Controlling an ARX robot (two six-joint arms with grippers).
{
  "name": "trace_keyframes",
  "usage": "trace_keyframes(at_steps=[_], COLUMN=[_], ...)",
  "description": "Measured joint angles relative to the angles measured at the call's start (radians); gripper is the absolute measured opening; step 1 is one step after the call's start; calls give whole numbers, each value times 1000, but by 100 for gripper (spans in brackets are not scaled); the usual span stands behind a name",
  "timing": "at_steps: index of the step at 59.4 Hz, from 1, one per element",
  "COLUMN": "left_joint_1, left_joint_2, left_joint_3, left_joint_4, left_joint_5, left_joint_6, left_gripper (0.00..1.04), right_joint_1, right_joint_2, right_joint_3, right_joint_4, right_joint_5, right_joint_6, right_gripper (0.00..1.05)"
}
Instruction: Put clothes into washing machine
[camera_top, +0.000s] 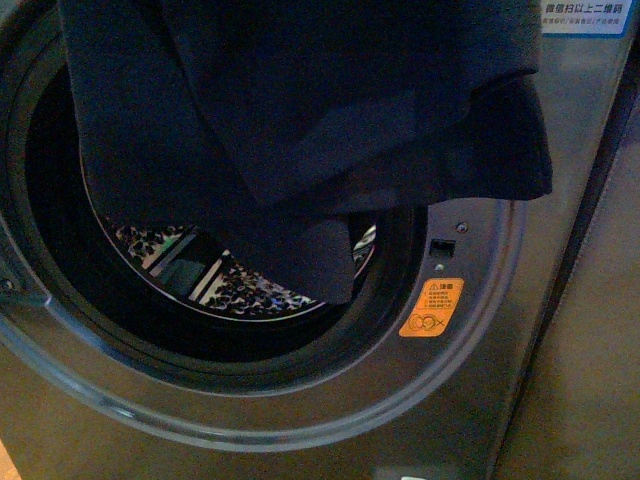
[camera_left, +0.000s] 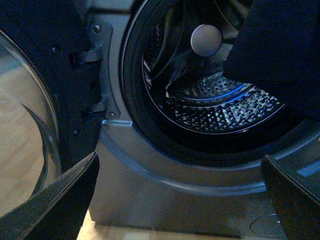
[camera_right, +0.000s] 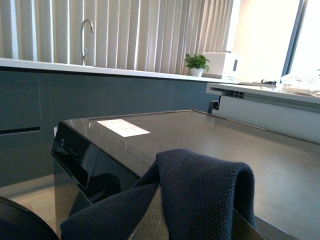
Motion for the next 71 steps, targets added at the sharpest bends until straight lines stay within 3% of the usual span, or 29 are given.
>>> trace_keyframes(at_steps=[12,14,17,20,24,44,57,71], left_joint_1=[0,17,99,155,201,210,176,170], left_joint_2=[0,8,58,122,231,635,921,1165], left_joint_3=[0,2,5,13,56,359,546,717], left_joint_4=[0,-5,10,53,151,444,708,920], left_joint_5=[0,54,278,415,531,659,850,984], left_joint_6=[0,-27,-116,-193,-256,-273,-308,-378], left_gripper=[98,98,98,98,98,98,98,98], right_joint_1=[0,0,0,0,0,0,0,0], right_joint_2=[0,0,0,0,0,0,0,0], right_joint_3=[0,0,0,0,0,0,0,0], right_joint_4=[0,0,0,0,0,0,0,0], right_joint_5=[0,0,1,0,0,0,0,0], right_joint_6=[0,0,0,0,0,0,0,0], right_gripper=[5,5,5,5,5,5,5,5])
